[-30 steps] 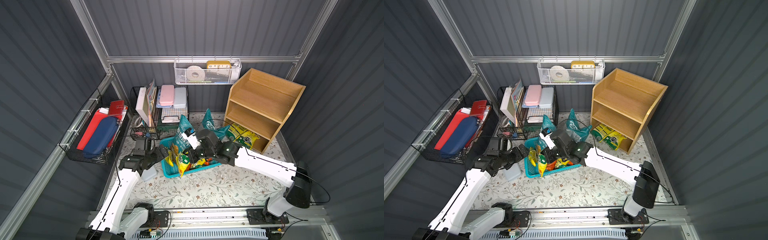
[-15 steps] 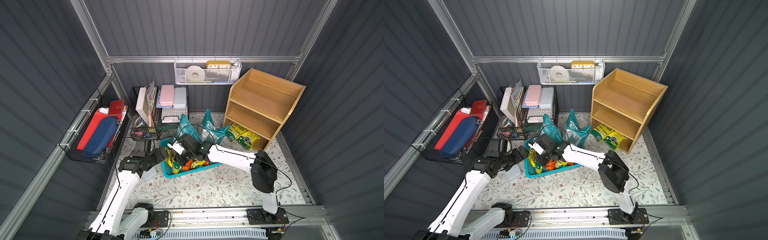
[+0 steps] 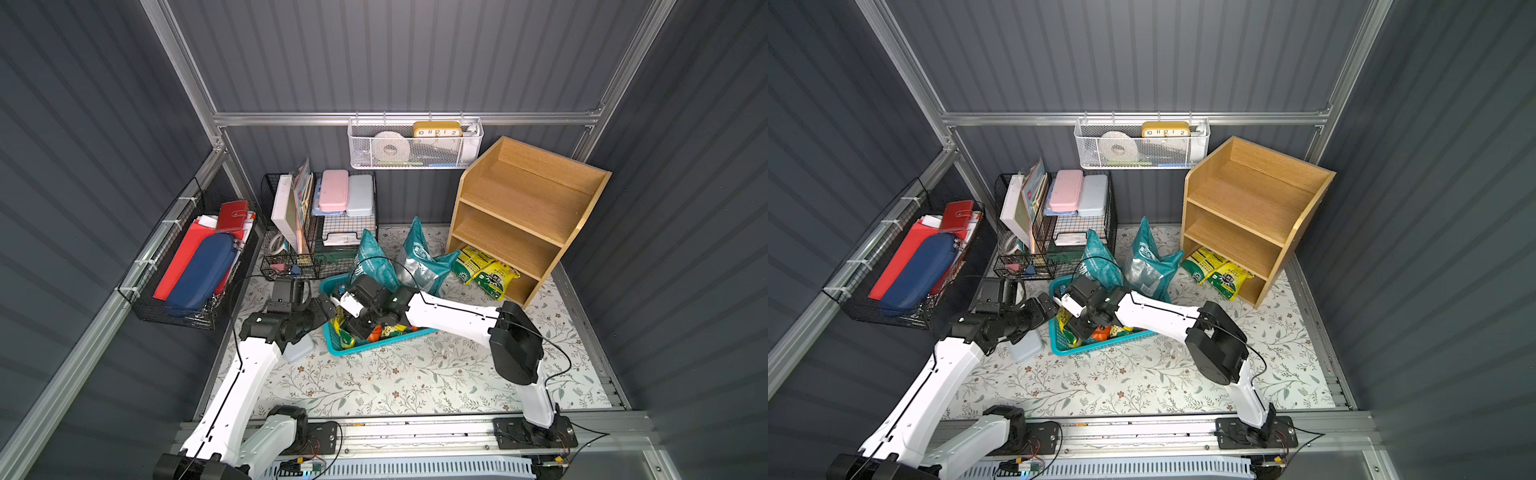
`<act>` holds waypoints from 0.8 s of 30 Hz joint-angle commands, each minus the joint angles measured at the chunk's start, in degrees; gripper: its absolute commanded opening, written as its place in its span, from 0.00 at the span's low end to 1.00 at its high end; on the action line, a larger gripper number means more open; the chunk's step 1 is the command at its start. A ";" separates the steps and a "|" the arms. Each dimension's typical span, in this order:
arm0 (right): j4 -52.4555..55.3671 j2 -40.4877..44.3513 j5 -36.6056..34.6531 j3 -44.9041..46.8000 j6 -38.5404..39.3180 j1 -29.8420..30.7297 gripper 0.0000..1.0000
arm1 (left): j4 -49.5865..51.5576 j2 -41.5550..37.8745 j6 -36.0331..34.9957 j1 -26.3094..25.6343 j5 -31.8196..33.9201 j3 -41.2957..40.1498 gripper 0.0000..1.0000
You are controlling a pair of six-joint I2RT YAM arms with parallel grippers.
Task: Take down the fertilizer bag from the shelf
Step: Place the fertilizer bag in the storage box, then pick up the fertilizer bag from the shelf.
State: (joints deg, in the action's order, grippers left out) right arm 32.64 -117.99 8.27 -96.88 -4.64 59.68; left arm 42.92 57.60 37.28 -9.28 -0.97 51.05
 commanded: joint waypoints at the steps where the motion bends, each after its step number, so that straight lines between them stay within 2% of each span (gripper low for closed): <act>1: 1.48 4.44 -1.59 1.03 -0.36 0.52 0.57 | 0.02 0.13 0.43 0.18 -1.29 -0.44 0.99; 3: 1.14 7.46 -3.94 1.49 -0.17 0.52 0.62 | -0.03 0.44 0.44 0.14 -1.95 -0.50 0.99; 12: -0.54 25.24 -15.37 10.40 1.80 -3.55 0.63 | -0.27 0.66 0.94 0.14 -3.39 -0.89 0.99; 14: 0.55 28.94 -18.57 13.58 2.44 -6.38 0.63 | -0.44 0.61 0.89 0.14 -3.48 -0.79 0.99; 18: 5.50 35.69 -20.42 19.52 0.96 -16.16 0.62 | -0.58 1.07 0.65 0.14 -3.71 -0.51 0.99; 21: 9.09 39.14 -26.70 23.59 2.09 -20.99 0.59 | -0.97 1.78 0.65 0.14 -4.19 -0.33 0.99; 24: 12.26 39.65 -33.28 26.58 3.74 -23.09 0.58 | -1.58 2.69 0.84 0.14 -4.68 0.09 0.99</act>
State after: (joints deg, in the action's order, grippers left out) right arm 39.86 -78.89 -16.95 -72.44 -2.66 37.15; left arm 42.04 59.46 37.71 -9.28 -4.19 50.83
